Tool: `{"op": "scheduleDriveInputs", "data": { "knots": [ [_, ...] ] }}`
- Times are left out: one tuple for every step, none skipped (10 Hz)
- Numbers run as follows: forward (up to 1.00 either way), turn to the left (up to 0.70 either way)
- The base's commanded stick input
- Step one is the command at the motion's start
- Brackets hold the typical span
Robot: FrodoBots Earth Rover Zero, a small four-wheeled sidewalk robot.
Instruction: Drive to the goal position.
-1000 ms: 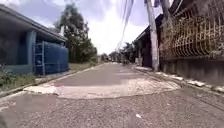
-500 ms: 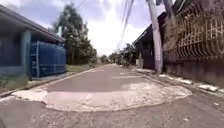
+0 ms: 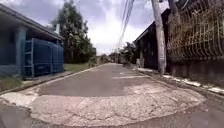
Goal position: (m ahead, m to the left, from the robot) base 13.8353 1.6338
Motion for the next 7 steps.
{"op": "scheduleDriveInputs", "data": {
  "knots": [
    [0.7, 0.0],
    [0.7, 0.0],
    [0.7, 0.0],
    [0.7, 0.0],
    [0.7, 0.0],
    [0.7, 0.0],
    [0.7, 0.0]
  ]
}}
